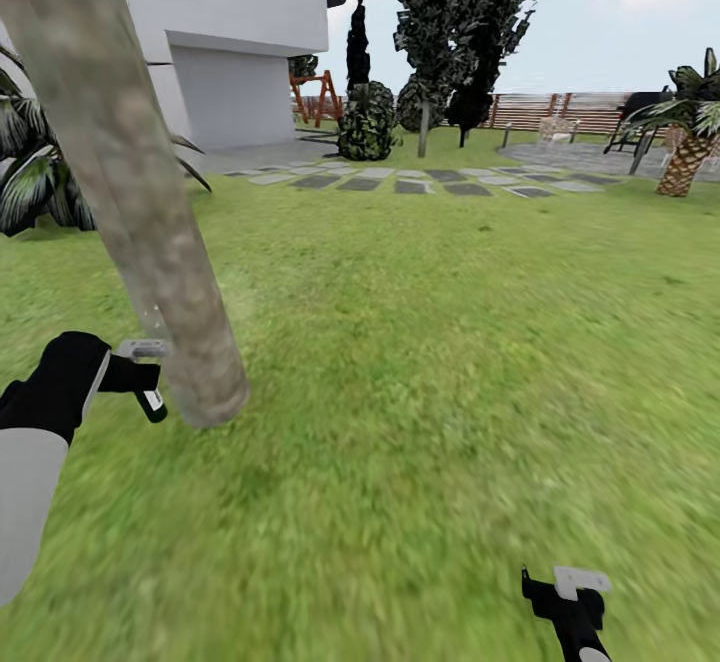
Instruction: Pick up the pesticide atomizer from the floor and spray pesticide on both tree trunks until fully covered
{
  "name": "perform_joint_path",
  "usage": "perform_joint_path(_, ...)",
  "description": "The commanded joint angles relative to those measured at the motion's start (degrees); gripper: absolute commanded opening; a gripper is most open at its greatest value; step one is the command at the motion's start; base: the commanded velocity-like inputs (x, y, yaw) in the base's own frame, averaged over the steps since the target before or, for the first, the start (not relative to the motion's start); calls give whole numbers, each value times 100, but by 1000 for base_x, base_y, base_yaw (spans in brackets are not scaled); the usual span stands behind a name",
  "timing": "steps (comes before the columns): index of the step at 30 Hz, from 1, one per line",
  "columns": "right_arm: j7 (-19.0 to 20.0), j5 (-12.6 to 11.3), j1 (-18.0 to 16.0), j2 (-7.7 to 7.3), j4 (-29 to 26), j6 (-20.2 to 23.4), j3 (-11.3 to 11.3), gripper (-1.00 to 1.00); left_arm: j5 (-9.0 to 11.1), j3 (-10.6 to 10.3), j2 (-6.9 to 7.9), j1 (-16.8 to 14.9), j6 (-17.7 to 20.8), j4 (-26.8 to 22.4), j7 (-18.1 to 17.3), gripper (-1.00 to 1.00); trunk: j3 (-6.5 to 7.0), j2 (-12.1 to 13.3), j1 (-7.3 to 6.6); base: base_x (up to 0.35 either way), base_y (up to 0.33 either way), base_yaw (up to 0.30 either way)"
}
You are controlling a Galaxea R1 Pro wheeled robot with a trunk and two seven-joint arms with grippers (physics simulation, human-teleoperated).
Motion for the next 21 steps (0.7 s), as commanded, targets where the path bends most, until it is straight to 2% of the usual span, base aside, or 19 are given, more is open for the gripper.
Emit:
perform_joint_path(1,-17,-47,-3,0,2,-15,50,100,-60,8,-2,5,16,-5,-58,-100,-5,-2,2,313,-81,6)
perform_joint_path(7,-21,-48,-3,0,2,-15,45,100,-52,6,-6,14,22,3,-58,-100,-5,-2,2,311,-94,1)
perform_joint_path(11,-21,-48,-3,0,2,-14,48,100,-52,6,-1,14,36,213,-58,-100,-5,-2,2,286,-158,4)
perform_joint_path(17,-21,-48,-3,0,2,-16,51,100,-58,-1,5,6,42,258,-58,-100,-5,-2,2,281,-167,236)
perform_joint_path(21,-21,-48,-3,0,2,-16,51,100,-60,-3,16,6,42,261,-58,-100,-5,-2,2,154,-238,276)
